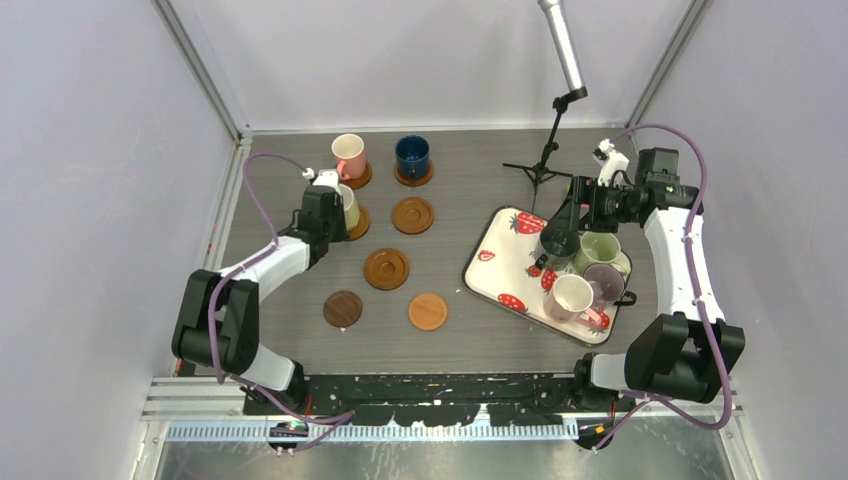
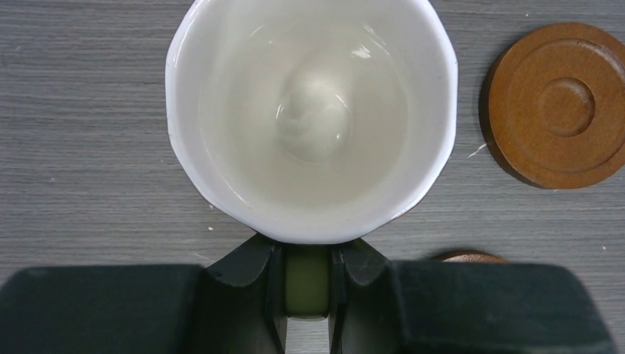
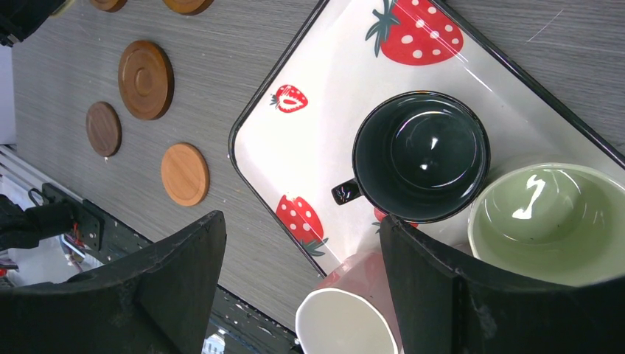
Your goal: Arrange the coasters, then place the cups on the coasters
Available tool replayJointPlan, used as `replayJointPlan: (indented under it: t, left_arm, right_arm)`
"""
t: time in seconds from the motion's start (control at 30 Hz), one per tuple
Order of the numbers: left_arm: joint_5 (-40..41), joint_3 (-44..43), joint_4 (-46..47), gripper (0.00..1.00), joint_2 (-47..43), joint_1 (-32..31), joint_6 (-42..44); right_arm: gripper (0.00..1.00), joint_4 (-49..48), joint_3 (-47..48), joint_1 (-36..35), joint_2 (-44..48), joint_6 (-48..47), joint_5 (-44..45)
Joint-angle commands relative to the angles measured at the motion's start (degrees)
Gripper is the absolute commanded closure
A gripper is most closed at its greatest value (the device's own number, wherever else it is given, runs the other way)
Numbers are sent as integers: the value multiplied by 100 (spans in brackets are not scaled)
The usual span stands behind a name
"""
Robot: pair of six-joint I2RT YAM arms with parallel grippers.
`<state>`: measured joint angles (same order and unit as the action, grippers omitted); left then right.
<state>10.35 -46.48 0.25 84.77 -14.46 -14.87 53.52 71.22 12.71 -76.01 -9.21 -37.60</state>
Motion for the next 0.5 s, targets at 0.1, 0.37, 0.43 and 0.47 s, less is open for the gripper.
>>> replayJointPlan:
  t: [0.1, 0.37, 0.43, 0.47]
  left_arm:
    - [69, -320, 599, 100, 55, 13, -221]
    - [-13, -412, 422, 100, 27, 13, -331]
    - [-26, -439, 349, 100, 5, 13, -339]
    - [-18, -453, 311, 100, -4, 13, -355]
  right_arm:
    - [19, -181, -13, -34, 138, 8, -45]
    - [19, -176, -5, -39, 119, 18, -58]
    - [19, -179, -11, -37, 122, 8, -54]
    - [19, -182, -12, -32, 121, 7, -54]
